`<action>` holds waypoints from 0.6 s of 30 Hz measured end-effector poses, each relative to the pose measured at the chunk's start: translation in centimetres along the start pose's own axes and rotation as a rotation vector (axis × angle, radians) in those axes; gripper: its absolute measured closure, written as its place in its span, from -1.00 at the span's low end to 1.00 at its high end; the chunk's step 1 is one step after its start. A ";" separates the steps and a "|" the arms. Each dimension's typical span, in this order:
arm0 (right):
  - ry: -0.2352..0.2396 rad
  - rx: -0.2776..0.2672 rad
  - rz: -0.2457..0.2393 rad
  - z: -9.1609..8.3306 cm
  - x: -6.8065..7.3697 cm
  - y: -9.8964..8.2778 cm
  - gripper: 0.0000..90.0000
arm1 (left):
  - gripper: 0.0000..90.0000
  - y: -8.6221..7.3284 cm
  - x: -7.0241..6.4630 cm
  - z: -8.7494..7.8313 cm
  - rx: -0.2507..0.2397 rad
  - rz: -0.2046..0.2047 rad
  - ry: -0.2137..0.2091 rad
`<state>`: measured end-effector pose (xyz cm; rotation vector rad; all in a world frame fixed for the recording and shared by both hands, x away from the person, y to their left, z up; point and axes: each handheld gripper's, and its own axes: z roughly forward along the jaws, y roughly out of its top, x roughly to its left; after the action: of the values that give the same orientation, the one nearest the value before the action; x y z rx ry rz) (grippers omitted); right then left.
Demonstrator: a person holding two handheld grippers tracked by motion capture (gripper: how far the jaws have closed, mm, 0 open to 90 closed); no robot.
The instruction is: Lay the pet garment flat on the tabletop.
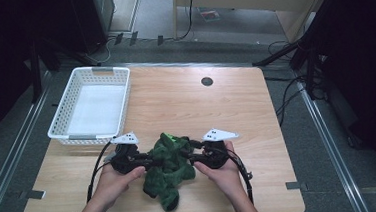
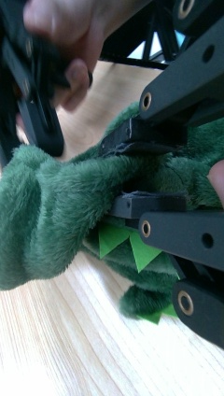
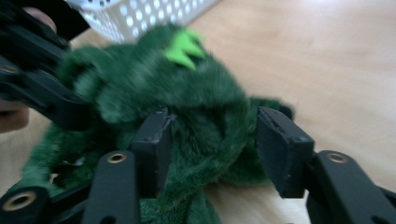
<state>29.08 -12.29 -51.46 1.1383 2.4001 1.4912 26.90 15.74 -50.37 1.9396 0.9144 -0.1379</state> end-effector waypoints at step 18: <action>-0.028 -0.204 -0.136 -2.5 2.1 0.7 1.00 | 0.32 1.0 -0.9 -2.1 -0.099 0.060 0.117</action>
<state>26.90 -12.65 -48.98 0.9276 2.1973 1.6185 26.31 16.66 -48.14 1.8962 0.9204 0.0558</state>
